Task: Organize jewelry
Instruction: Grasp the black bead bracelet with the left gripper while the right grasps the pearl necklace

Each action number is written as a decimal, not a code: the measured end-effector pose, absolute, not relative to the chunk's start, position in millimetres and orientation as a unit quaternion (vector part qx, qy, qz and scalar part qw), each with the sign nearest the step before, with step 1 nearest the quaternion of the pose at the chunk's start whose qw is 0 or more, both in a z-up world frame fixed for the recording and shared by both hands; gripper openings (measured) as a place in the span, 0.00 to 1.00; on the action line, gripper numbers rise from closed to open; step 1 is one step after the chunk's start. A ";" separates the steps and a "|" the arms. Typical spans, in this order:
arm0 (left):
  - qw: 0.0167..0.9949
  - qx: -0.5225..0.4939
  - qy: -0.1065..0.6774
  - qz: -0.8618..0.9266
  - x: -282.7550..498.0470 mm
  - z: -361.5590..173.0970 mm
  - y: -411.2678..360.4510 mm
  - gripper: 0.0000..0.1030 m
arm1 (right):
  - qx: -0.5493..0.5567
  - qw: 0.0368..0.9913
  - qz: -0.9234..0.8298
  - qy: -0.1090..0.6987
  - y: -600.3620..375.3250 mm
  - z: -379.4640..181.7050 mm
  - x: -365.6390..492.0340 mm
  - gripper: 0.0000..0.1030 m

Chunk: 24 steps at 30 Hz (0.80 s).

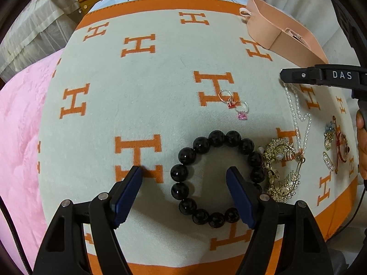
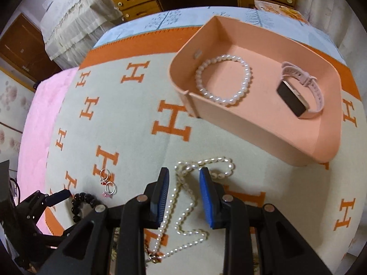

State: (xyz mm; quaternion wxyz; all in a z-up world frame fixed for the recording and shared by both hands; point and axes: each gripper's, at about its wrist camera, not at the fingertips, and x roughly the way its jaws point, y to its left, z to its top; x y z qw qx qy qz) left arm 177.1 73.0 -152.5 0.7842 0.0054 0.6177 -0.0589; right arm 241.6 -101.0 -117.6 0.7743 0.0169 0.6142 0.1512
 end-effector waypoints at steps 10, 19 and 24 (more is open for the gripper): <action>0.782 0.033 0.619 -0.060 181.5 -158.3 50.0 0.72 | -0.046 0.785 0.134 0.604 -83.5 -119.9 234.5 0.27; 0.782 0.045 0.616 -0.082 180.4 -152.5 33.4 0.12 | -0.018 0.786 0.144 0.601 -101.1 -119.6 236.0 0.05; 0.782 0.001 0.619 -0.076 180.7 -150.5 41.3 0.12 | 0.007 0.804 0.168 0.571 -113.3 -95.7 215.3 0.05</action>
